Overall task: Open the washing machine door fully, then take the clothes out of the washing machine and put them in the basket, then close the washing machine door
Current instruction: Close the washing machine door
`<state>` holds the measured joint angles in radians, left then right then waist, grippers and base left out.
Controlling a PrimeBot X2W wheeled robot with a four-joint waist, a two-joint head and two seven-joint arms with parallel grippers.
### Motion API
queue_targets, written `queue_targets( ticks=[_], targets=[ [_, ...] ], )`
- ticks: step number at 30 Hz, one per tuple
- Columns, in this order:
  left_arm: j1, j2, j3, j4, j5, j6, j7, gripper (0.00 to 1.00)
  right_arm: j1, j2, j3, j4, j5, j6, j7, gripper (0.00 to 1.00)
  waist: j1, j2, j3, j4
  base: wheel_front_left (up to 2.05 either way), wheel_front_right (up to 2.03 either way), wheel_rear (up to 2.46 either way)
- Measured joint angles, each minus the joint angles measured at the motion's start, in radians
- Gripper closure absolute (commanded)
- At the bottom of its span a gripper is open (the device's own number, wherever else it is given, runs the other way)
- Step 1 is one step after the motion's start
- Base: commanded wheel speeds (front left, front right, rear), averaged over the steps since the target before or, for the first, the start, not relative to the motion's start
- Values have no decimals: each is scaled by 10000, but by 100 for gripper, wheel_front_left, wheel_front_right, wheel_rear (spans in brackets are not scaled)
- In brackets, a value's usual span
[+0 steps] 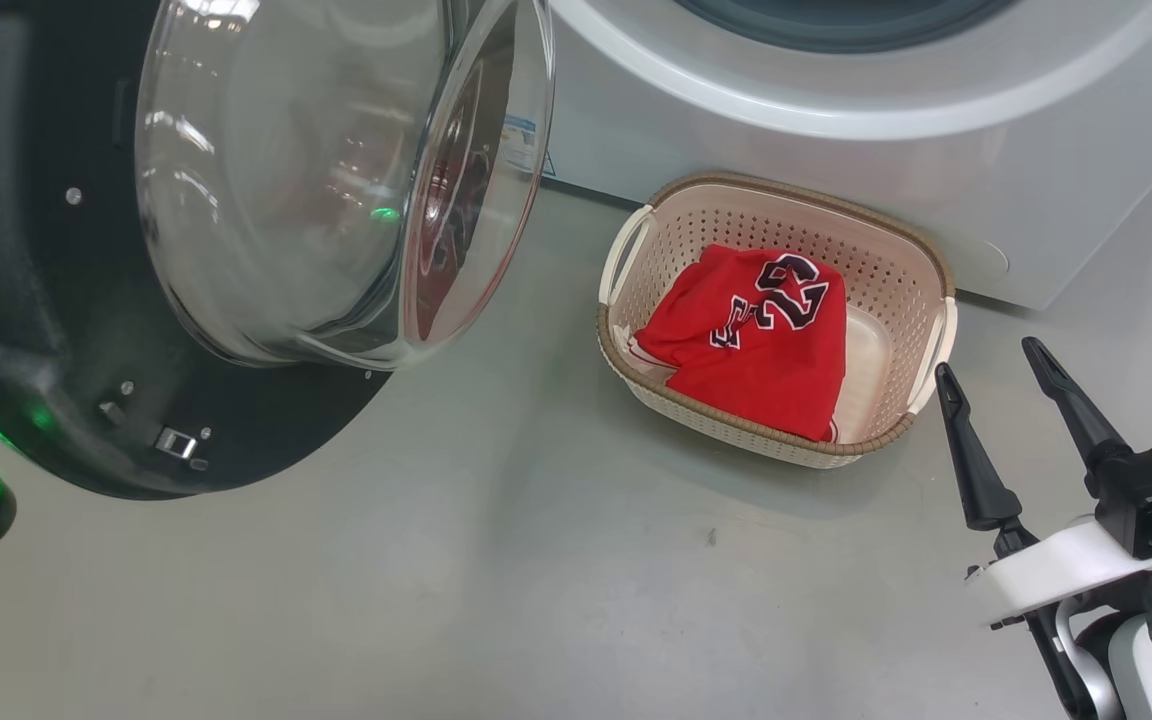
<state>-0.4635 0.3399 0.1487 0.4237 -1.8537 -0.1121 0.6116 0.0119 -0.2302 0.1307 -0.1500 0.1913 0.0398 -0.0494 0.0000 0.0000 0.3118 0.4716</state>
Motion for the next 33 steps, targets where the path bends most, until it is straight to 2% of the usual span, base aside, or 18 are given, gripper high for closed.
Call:
queue_targets(
  ticks=[18,33],
  targets=[
    [965,-115,-500,-1871,-121,-81,1791,100,0,418,29,92,188,-161,-305,0,0,0,-191,-470,0,0,0],
    [1718,-803,-522,-3536,-414,-81,2232,100,-42,871,209,393,318,-180,-796,0,0,0,-344,-1541,0,0,0]
  ],
)
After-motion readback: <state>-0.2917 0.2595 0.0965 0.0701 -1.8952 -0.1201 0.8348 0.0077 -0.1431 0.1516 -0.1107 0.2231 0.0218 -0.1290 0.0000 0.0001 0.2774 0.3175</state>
